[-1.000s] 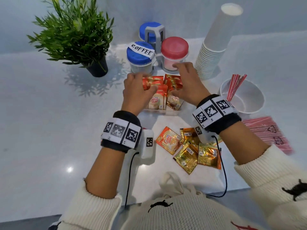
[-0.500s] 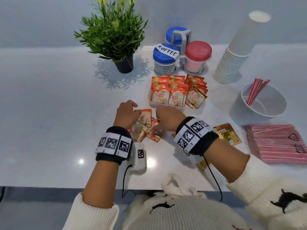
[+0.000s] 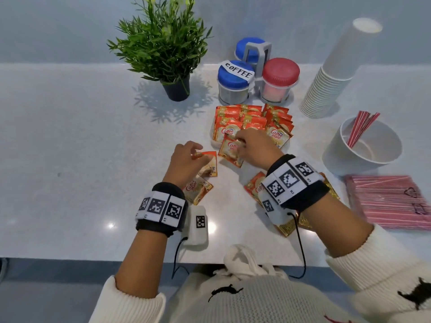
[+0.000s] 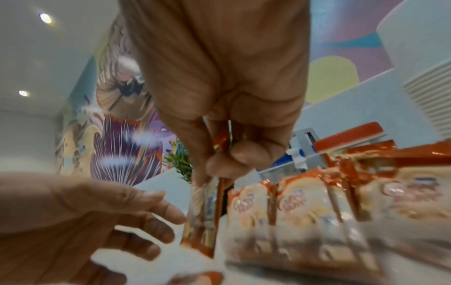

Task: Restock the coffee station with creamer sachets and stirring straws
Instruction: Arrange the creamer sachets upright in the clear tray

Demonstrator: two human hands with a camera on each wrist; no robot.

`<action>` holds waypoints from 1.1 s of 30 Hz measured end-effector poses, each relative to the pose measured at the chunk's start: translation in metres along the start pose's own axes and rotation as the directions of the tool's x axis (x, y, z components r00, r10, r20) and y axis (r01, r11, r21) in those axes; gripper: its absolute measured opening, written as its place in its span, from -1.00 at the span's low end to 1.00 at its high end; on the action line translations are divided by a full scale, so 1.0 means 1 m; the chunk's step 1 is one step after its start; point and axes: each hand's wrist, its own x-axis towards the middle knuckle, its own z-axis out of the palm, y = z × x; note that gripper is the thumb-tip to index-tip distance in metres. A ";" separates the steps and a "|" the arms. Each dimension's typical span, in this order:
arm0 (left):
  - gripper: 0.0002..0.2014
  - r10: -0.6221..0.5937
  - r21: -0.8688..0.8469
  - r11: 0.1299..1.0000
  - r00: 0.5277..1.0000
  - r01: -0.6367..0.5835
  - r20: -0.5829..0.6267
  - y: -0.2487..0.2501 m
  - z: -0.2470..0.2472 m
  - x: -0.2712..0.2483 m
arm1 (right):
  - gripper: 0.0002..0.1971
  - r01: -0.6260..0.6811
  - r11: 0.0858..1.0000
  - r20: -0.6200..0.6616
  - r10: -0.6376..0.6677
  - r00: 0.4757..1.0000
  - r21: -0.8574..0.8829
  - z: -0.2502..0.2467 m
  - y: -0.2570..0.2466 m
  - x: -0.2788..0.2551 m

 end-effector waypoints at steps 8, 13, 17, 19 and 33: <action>-0.97 0.041 -0.421 0.907 0.999 -0.025 0.028 0.015 -0.022 -0.010 | -0.82 0.126 0.950 -0.002 -0.131 0.991 0.286 -0.006 -0.039 0.009; -0.86 -0.067 -0.422 0.907 0.987 -0.002 -0.149 -0.004 -0.032 -0.010 | -0.90 0.045 0.985 0.085 -0.059 0.995 0.166 0.027 -0.050 0.015; -0.89 -0.093 -0.448 0.894 0.971 -0.015 -0.219 -0.008 -0.036 -0.011 | -0.62 0.094 0.993 0.233 -0.075 0.970 -0.071 0.050 -0.057 0.005; -0.92 -0.102 -0.439 0.898 0.968 -0.010 -0.230 -0.009 -0.035 -0.011 | -0.64 0.108 0.979 0.258 -0.061 0.964 -0.175 0.059 -0.057 0.000; -0.82 -0.239 -0.567 0.819 0.949 0.083 -0.206 -0.017 -0.028 -0.013 | -0.61 0.101 0.946 0.102 -0.138 0.985 0.307 0.026 -0.030 0.017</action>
